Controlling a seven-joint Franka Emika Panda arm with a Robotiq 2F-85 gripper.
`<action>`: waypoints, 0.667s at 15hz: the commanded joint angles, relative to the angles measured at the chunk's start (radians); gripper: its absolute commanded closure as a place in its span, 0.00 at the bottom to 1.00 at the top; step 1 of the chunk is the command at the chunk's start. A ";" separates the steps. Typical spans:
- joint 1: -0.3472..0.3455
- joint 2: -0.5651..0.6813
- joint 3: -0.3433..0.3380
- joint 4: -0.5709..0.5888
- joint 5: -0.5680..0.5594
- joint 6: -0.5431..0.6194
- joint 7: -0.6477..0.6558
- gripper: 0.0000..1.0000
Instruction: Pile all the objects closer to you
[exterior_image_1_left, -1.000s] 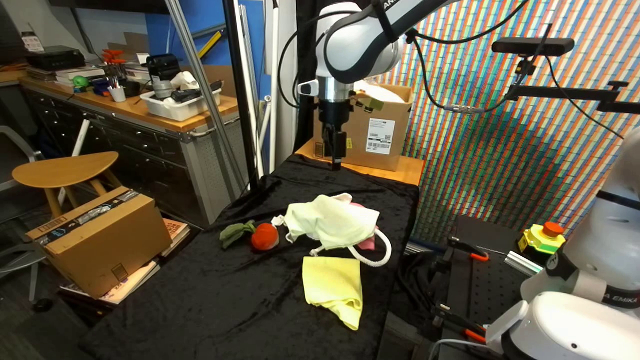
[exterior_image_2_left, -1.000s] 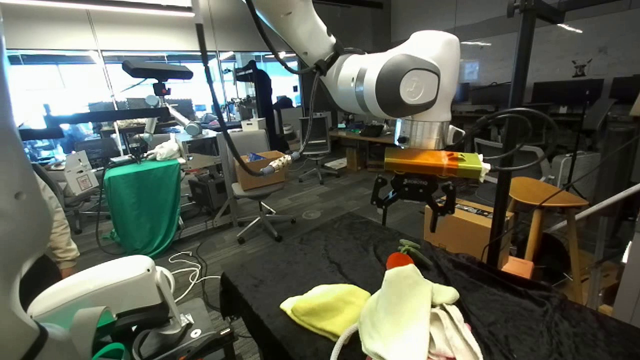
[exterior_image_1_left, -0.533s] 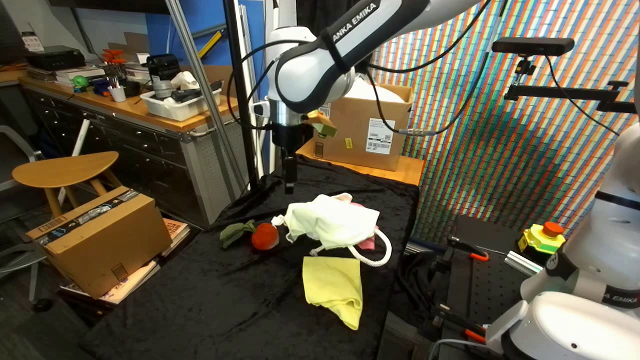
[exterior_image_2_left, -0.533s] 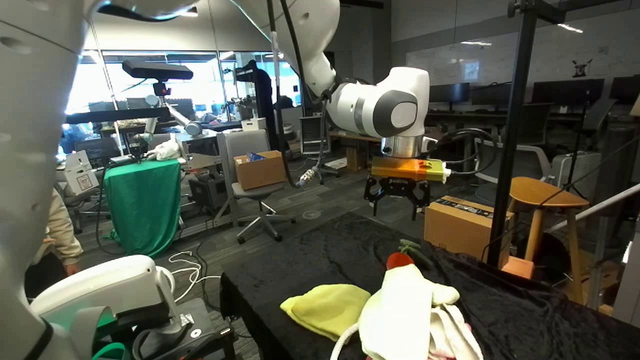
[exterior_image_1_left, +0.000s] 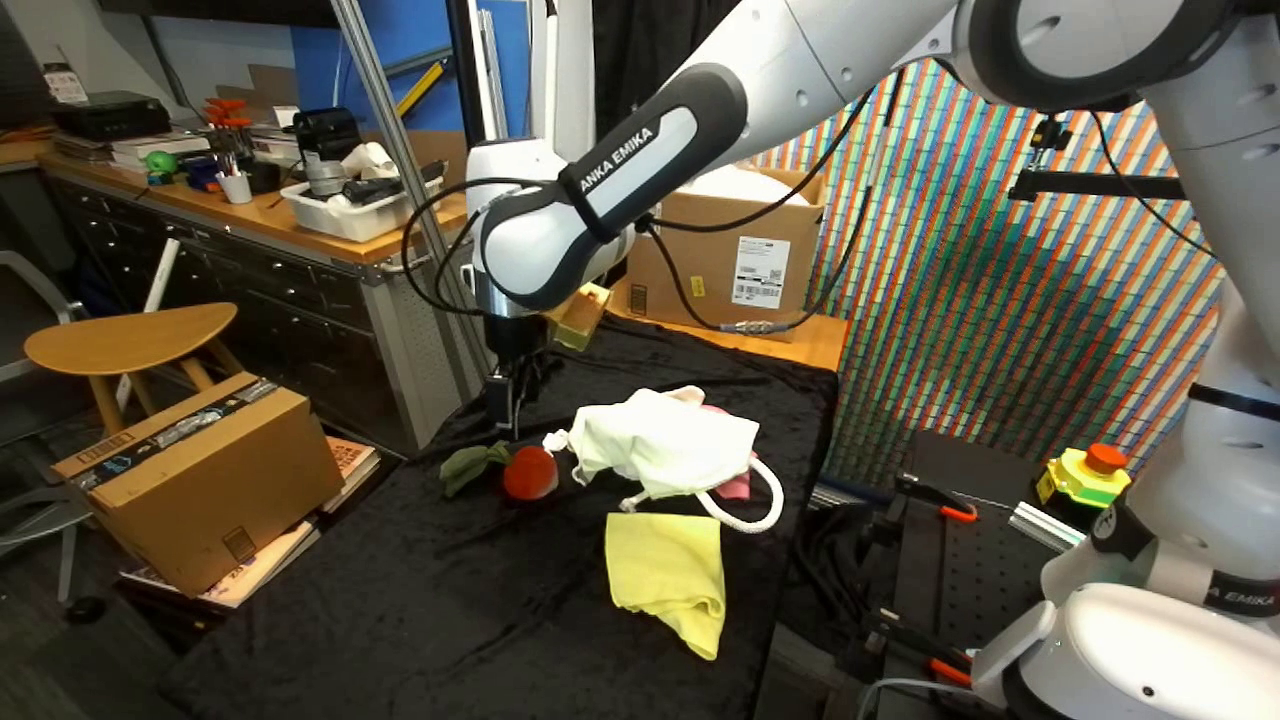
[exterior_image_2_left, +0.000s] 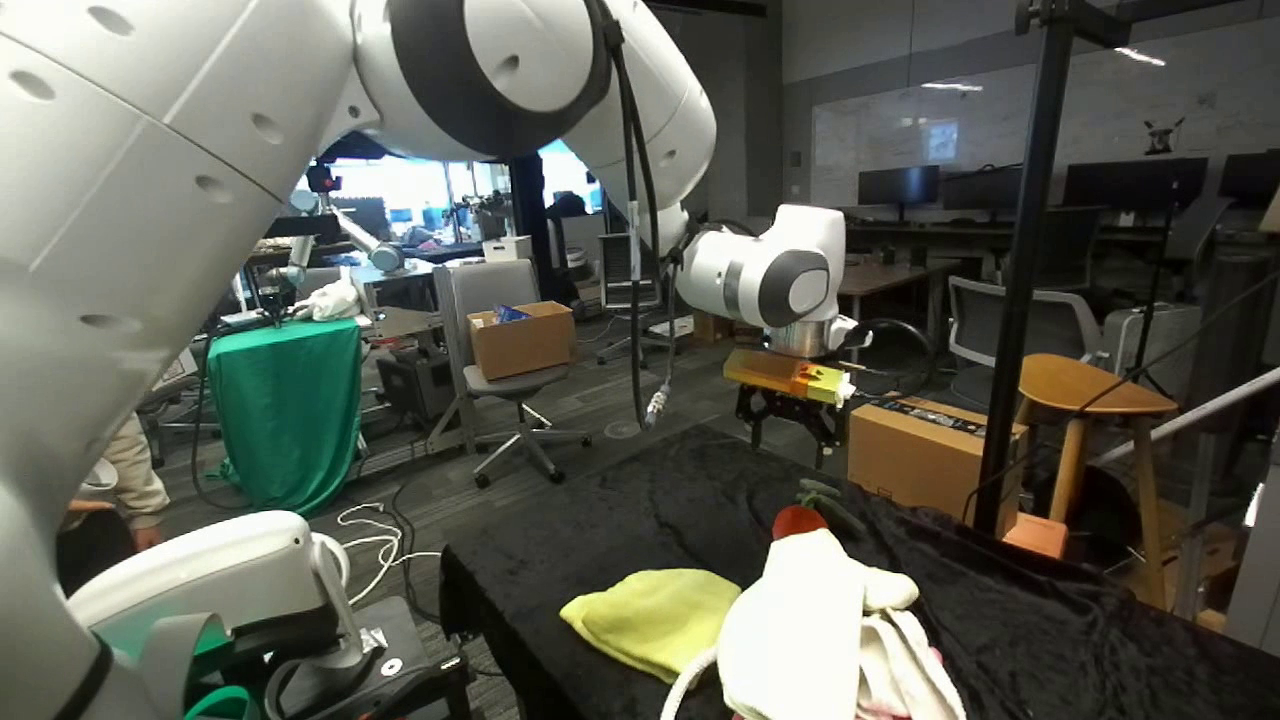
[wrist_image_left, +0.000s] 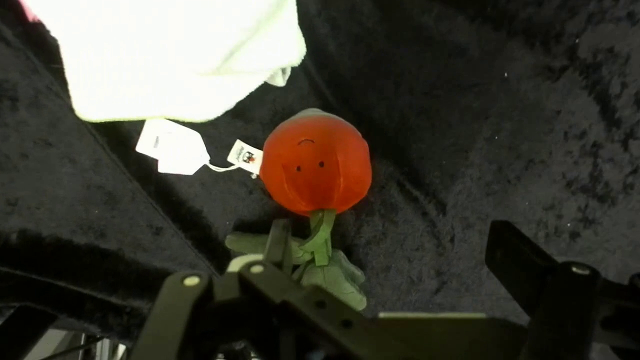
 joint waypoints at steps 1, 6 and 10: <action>0.038 0.102 -0.025 0.142 -0.022 -0.046 0.153 0.00; 0.074 0.181 -0.058 0.217 -0.051 -0.086 0.259 0.00; 0.082 0.226 -0.075 0.259 -0.069 -0.130 0.305 0.00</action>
